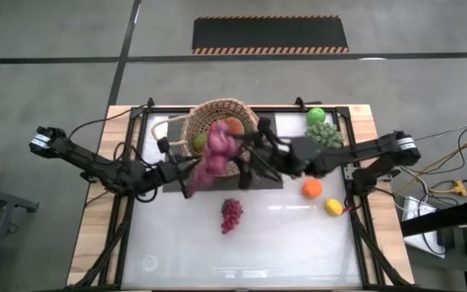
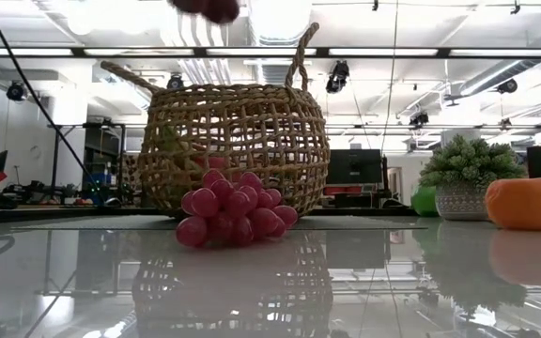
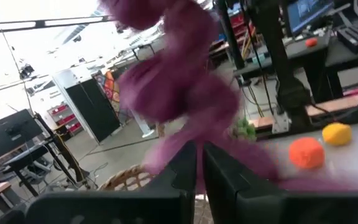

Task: Build produce basket
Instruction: Put the purple garlic into the basket

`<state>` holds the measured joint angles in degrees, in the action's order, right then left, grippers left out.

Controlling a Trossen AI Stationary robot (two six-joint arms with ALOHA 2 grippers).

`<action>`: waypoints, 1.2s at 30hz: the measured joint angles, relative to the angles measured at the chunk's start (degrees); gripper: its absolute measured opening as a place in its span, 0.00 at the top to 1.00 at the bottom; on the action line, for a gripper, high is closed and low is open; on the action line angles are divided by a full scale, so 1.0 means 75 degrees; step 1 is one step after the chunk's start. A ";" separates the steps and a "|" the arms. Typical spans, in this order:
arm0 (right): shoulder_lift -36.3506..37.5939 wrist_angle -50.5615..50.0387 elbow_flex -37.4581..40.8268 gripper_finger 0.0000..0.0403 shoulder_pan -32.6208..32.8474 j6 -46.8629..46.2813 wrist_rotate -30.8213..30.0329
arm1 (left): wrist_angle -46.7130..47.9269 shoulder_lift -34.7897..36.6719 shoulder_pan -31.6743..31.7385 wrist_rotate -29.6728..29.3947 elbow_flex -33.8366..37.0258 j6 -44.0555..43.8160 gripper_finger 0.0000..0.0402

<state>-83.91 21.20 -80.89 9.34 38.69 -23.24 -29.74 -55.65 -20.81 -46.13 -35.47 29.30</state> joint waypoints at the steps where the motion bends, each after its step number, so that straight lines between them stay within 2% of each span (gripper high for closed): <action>1: -0.0149 0.0002 -0.0140 0.58 -0.0143 0.0090 -0.0169 | -0.0050 0.0005 0.0002 0.0000 -0.0006 0.0003 0.97; 5: -0.0562 -0.0309 -0.0487 0.58 -0.0606 0.0318 -0.0892 | -0.0033 0.0058 0.0002 -0.0018 -0.0008 0.0162 0.97; 11: -0.0980 -0.0796 -0.0524 0.58 -0.1313 -0.0130 -0.1970 | -0.0035 0.0110 0.0002 -0.0474 0.0021 0.0384 0.97; 14: -0.1116 -0.1284 -0.0494 0.58 -0.1647 -0.0531 -0.2380 | -0.0023 0.0113 0.0002 -0.1037 0.0036 0.0437 0.97; 18: -0.1190 -0.1856 -0.0492 0.58 -0.1994 -0.1273 -0.2637 | 0.0188 0.0113 -0.0010 -0.2495 0.0080 0.0595 0.97; 20: -0.1187 -0.2135 -0.0492 0.58 -0.2120 -0.1687 -0.2645 | 0.0309 0.0119 -0.0012 -0.3168 0.0131 0.0610 0.97; 22: -0.1165 -0.2454 -0.0492 0.58 -0.2220 -0.1993 -0.2641 | 0.0306 0.0128 -0.0012 -0.3520 0.0175 0.0737 0.97; 31: -0.1330 -0.3090 -0.0491 0.54 -0.2250 -0.2309 -0.2555 | 0.0277 0.0128 -0.0012 -0.3561 0.0184 0.0818 0.97; 36: -0.1330 -0.3304 -0.0489 0.47 -0.2294 -0.3035 -0.1843 | 0.0251 0.0128 -0.0012 -0.3564 0.0184 0.0819 0.97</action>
<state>-93.89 -3.58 -84.55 -7.87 15.93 -37.06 -27.86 -54.70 -20.91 -72.86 -34.09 35.45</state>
